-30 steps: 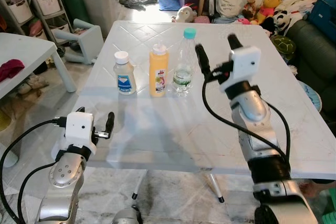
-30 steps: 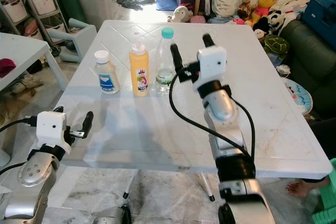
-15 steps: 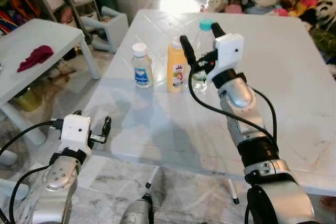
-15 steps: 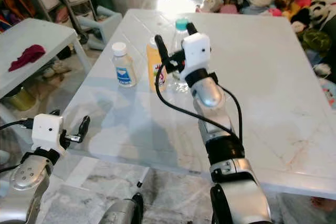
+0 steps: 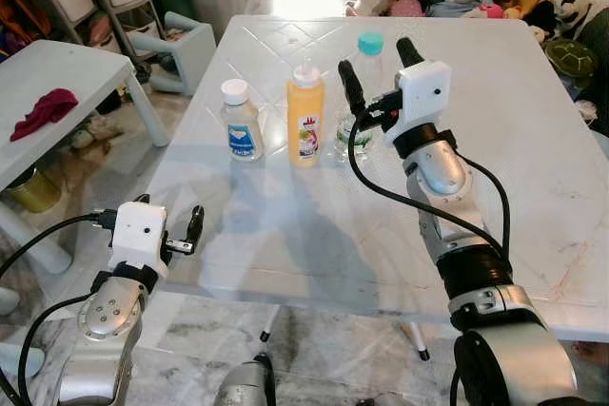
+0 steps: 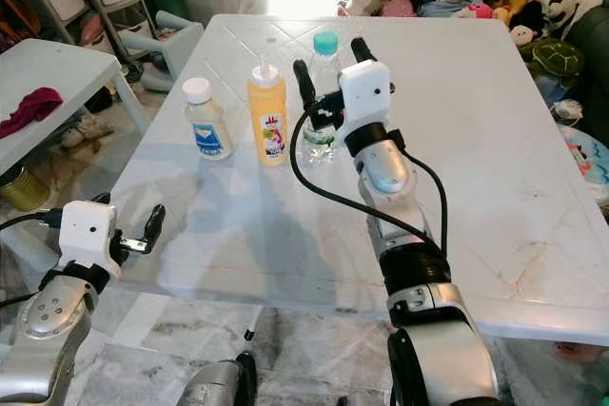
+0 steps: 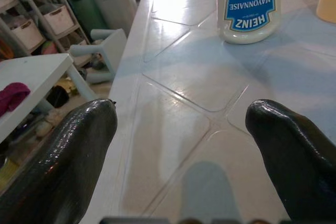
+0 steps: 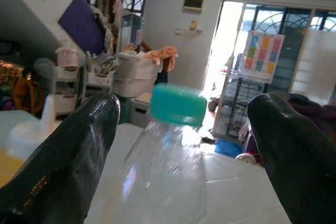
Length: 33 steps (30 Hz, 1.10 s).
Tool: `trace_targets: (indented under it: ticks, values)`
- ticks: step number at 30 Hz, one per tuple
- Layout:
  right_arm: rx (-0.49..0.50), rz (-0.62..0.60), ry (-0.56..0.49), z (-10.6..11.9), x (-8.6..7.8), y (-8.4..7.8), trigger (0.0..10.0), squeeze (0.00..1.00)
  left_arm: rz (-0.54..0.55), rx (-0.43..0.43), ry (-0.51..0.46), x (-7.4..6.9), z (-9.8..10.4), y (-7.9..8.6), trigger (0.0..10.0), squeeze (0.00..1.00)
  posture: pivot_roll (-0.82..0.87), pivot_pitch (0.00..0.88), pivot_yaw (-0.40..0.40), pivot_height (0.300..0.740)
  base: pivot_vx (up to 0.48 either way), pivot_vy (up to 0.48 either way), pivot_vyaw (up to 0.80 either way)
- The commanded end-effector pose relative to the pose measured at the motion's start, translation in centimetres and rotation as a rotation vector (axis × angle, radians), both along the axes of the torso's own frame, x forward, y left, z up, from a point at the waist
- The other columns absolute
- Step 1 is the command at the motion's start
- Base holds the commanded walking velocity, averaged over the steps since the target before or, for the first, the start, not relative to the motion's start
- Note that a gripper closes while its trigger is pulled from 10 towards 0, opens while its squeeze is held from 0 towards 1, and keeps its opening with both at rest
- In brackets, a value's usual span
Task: Restocking fridge
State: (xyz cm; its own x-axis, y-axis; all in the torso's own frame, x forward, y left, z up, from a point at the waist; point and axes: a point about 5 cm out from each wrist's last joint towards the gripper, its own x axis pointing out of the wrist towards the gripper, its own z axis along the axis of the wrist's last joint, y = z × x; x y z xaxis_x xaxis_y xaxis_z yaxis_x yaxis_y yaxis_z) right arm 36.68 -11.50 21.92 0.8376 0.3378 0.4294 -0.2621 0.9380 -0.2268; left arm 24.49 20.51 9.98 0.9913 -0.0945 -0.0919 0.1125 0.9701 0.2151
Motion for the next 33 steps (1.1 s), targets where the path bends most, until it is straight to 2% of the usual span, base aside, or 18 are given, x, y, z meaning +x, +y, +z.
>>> trace_targets:
  ticks: [1,8,9,10,11,12,26,33]
  values:
    - [0.007,0.010,0.008,0.6,0.6,-0.1,10.0,0.00,-0.009,0.007,0.002,0.1,0.1,-0.1,10.0,0.00,0.12,0.085,0.039,0.740,0.000,0.000,0.00]
    - [-0.026,0.042,0.064,0.9,1.8,-0.3,10.0,0.00,-0.021,0.009,0.010,0.0,-0.1,-0.3,10.0,0.00,0.13,0.088,0.030,0.740,0.000,0.000,0.00]
    - [-0.025,0.053,0.093,0.9,2.1,-0.2,9.2,0.00,-0.022,0.011,0.011,0.0,-0.1,-0.3,10.0,0.00,0.13,0.086,0.027,0.740,0.000,0.000,0.00]
    - [-0.033,0.052,0.127,0.8,2.6,-0.3,0.7,0.00,-0.018,0.012,0.011,0.0,-0.2,-0.2,10.0,0.00,0.13,0.085,0.024,0.740,0.000,0.000,0.00]
    - [-0.035,0.050,0.134,0.9,2.7,-0.3,0.7,0.00,-0.016,0.013,0.011,0.0,-0.2,-0.2,10.0,0.00,0.13,0.085,0.024,0.740,0.000,0.000,0.00]
    - [-0.031,0.057,0.156,0.8,2.9,-0.3,0.0,0.00,-0.011,0.012,0.009,0.1,-0.2,-0.1,10.0,0.00,0.14,0.079,0.020,0.740,0.000,0.000,0.00]
    - [-0.062,0.091,0.176,0.4,3.0,0.3,0.0,0.00,-0.011,0.003,0.000,0.8,-0.3,-0.6,10.0,0.00,0.12,0.048,0.012,0.740,0.000,0.000,0.00]
    - [-0.046,0.091,0.222,-1.9,2.1,0.1,0.0,0.00,-0.022,-0.021,0.013,1.1,-0.9,-1.4,10.0,0.00,0.10,0.023,0.006,0.740,0.000,0.000,0.00]
